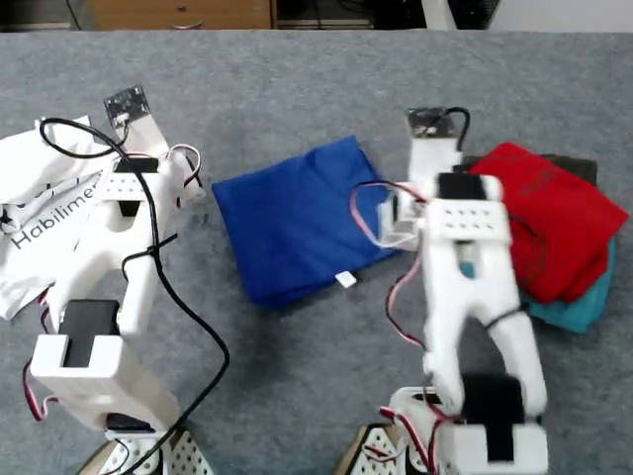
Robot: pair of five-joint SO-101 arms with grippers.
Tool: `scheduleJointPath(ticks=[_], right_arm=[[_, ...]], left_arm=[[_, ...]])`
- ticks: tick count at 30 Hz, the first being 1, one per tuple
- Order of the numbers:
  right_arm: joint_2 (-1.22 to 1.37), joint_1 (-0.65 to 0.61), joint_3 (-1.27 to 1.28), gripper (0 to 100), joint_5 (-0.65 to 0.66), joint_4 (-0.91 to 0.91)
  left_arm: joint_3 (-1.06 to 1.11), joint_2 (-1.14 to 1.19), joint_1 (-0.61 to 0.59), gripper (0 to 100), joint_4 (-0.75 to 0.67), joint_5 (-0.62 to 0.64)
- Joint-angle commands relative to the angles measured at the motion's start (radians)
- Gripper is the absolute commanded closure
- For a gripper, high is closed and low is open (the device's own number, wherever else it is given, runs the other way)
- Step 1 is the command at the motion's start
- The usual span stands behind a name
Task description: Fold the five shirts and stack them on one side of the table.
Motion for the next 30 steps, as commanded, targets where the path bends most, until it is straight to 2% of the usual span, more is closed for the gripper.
scheduleJointPath(ticks=[1,5,14,16,21,30], right_arm=[[0.114,-0.094,-0.096,71.0,-0.18,-0.044],[0.305,-0.116,-0.209,70.5,-0.25,-0.092],[0.7,-0.099,-0.501,71.2,-0.252,-0.083],[0.765,-0.099,-0.533,76.0,-0.252,-0.06],[0.849,-0.079,-0.624,97.4,-0.25,0.002],[0.863,0.002,-0.773,99.5,-0.244,0.189]], left_arm=[[-0.002,-0.01,0.011,98,-0.017,-0.006],[-0.003,-0.008,0.012,98,-0.018,-0.006],[-0.003,-0.008,0.012,98,-0.018,-0.008],[-0.003,-0.008,0.012,98,-0.018,-0.009],[-0.003,-0.008,0.012,98,-0.02,-0.009],[-0.003,-0.008,0.012,98,-0.02,-0.009]])
